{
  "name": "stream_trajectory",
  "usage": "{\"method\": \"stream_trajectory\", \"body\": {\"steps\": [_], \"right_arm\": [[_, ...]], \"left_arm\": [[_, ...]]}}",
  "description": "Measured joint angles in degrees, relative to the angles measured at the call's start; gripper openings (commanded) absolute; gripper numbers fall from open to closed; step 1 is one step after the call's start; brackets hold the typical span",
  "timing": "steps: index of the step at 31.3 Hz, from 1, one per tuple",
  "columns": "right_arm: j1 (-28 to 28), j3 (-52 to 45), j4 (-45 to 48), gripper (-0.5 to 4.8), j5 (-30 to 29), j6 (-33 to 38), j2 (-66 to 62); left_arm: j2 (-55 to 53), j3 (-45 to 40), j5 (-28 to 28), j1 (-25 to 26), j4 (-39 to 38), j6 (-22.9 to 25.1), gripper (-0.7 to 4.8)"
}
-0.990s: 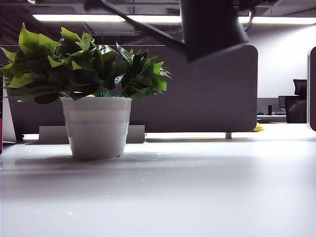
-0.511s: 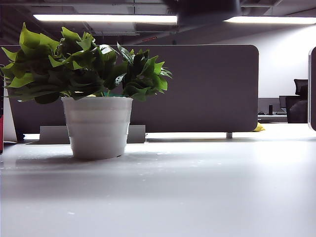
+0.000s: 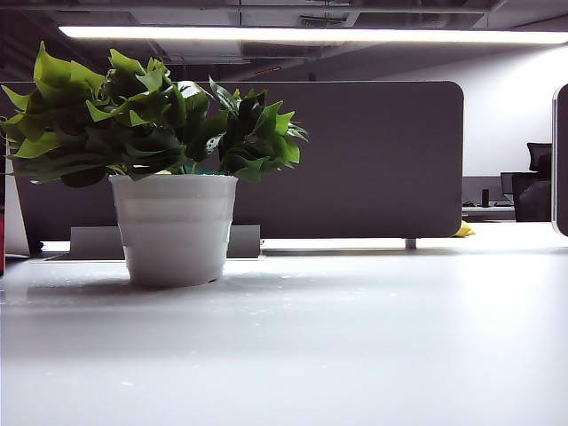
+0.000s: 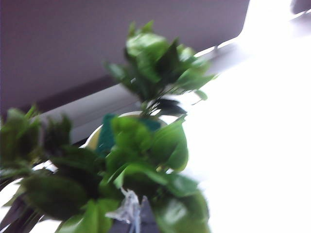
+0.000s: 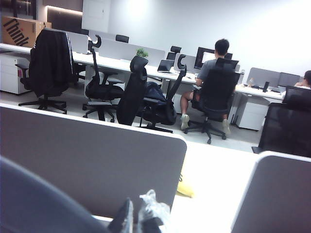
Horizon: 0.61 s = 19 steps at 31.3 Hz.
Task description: Pick up the watering can from the table, water the potted plant, and put the can back.
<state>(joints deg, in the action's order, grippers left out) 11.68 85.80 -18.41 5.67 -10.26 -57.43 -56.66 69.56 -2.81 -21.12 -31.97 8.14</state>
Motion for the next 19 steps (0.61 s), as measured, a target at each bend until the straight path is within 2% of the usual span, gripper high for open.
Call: {"method": "stream_trajectory", "body": {"steps": [8, 12, 15, 19], "right_arm": [[0.0, -19.7, 0.5, -0.01, 0.4, 0.4, 16.2], [0.0, -33.1, 7.1, -0.01, 0.6, 0.6, 19.5], [0.0, -45.5, 18.1, -0.01, 0.7, 0.2, 19.9], [0.0, -57.5, 39.4, -0.01, 0.8, 0.0, 14.0]], "left_arm": [[0.0, 0.0, -0.8, 0.0, 2.7, -1.2, -0.05], [0.0, 0.0, -0.9, 0.0, 2.6, -1.2, -0.05], [0.0, 0.0, -2.6, -0.5, 2.6, -1.2, -0.05], [0.0, 0.0, -4.7, -1.6, 2.7, -1.2, -0.05]]}}
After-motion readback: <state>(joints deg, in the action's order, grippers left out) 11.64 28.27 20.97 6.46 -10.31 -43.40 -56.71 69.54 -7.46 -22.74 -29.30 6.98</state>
